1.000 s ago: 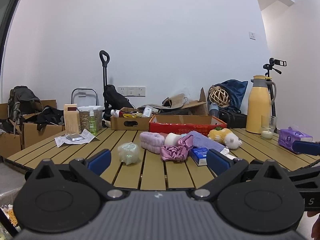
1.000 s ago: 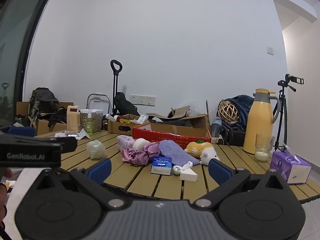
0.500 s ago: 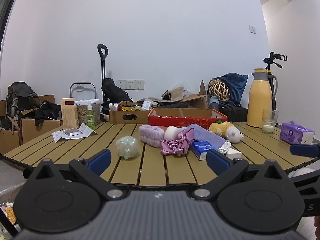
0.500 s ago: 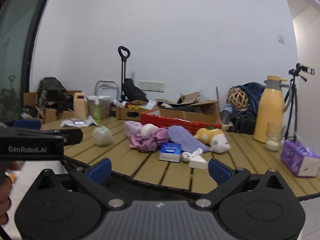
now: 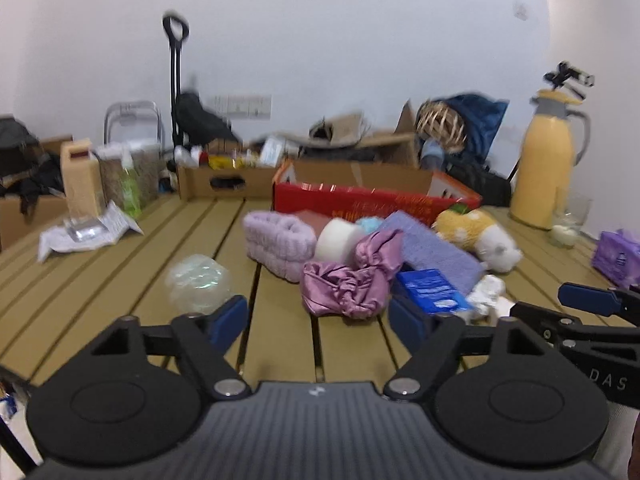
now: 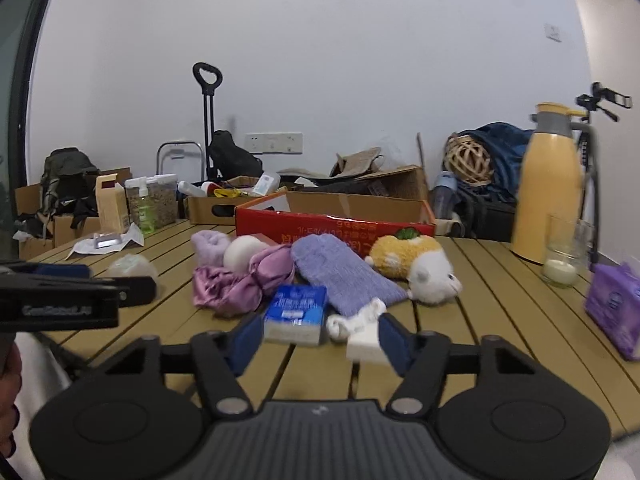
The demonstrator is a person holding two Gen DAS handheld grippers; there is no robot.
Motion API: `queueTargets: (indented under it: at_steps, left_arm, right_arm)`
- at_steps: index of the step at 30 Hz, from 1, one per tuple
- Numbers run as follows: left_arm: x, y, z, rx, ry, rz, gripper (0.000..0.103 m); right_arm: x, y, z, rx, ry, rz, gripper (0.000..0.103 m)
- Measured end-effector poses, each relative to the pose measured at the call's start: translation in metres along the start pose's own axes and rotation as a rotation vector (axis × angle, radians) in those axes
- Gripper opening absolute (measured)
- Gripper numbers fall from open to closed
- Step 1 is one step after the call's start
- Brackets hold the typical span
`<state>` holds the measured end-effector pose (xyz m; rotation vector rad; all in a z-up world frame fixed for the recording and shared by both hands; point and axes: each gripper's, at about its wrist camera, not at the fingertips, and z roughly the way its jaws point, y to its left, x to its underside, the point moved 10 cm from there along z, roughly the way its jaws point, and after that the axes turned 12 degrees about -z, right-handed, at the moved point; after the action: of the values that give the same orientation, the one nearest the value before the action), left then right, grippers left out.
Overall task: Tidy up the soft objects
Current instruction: 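Grasp the white crumpled cloth with the right tool while the left tool grasps the white triangular sponge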
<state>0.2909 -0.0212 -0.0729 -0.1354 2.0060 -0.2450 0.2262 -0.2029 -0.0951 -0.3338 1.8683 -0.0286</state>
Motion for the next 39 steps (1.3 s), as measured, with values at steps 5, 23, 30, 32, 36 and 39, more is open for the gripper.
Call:
queueTargets:
  at_steps: [5,23,30,32,36,39]
  left_arm:
    - [-0.007,-0.010,0.042,0.023,0.054,0.005,0.071]
    - [0.032,-0.104,0.066,0.181,0.217,0.022,0.064]
    - [0.050,-0.159,0.070,0.227,0.247,0.095,0.070]
    - [0.053,-0.173,0.073,0.223,0.227,0.127,0.072]
    - [0.064,-0.186,0.085,0.212,0.254,0.153,0.063]
    - [0.070,-0.185,0.093,0.175,0.267,0.178,0.047]
  right_arm:
    - [0.002,-0.018,0.057,0.003,0.079,0.031,0.055]
    - [0.019,-0.075,0.124,-0.158,0.178,0.188,0.011]
    - [0.012,-0.111,0.102,-0.083,0.093,0.235,0.007]
    - [0.017,-0.122,0.095,-0.055,0.095,0.230,0.007]
    - [0.033,-0.143,0.084,-0.027,0.119,0.263,0.007]
    - [0.045,-0.150,0.078,-0.020,0.141,0.268,0.007]
